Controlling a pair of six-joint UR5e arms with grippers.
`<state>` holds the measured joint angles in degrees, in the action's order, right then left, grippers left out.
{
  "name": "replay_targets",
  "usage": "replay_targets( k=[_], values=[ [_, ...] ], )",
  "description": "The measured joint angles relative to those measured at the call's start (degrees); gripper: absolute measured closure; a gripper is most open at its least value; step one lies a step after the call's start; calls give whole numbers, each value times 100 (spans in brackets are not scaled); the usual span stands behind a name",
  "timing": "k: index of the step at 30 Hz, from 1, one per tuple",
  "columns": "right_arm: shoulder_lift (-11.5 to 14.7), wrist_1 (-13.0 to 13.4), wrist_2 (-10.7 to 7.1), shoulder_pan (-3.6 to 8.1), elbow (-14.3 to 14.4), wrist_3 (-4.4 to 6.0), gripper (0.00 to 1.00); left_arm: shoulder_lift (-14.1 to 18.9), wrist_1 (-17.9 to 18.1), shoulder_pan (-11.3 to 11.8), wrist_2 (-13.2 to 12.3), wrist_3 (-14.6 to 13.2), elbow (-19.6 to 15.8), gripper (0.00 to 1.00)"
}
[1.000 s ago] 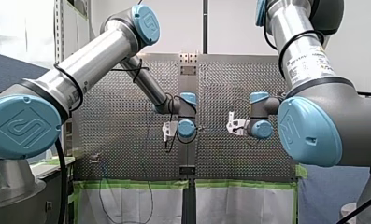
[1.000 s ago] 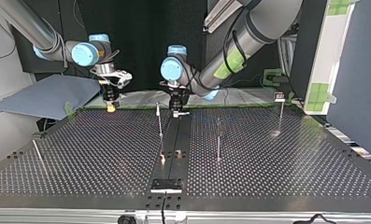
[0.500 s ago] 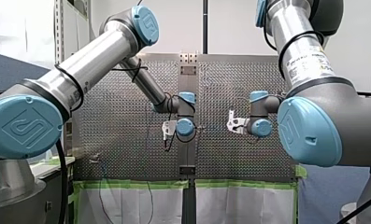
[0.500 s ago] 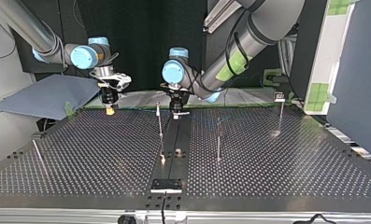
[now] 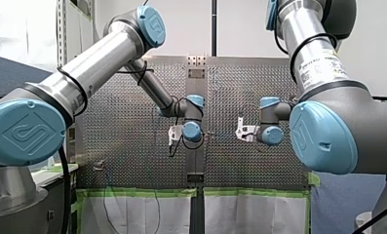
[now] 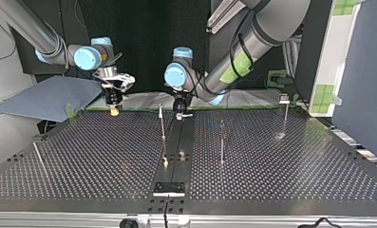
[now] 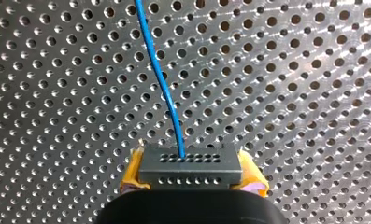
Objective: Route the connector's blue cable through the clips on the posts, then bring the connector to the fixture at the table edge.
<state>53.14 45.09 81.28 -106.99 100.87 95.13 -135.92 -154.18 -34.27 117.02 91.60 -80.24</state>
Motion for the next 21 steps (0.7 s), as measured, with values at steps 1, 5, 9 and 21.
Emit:
replay_targets(
  k=[1,5,9,21],
  values=[
    [-6,0,-3,-1,-1,-1,98,0,-31,-12,11,-17,0,0],
    [-17,2,-8,0,-1,-1,98,4,-71,-73,119,-54,3,0],
    [-21,8,-12,1,-1,4,98,40,-118,-129,114,-74,1,0],
    [-26,-7,-23,5,-1,11,98,273,-52,-325,-421,-70,-227,0]
  ],
)
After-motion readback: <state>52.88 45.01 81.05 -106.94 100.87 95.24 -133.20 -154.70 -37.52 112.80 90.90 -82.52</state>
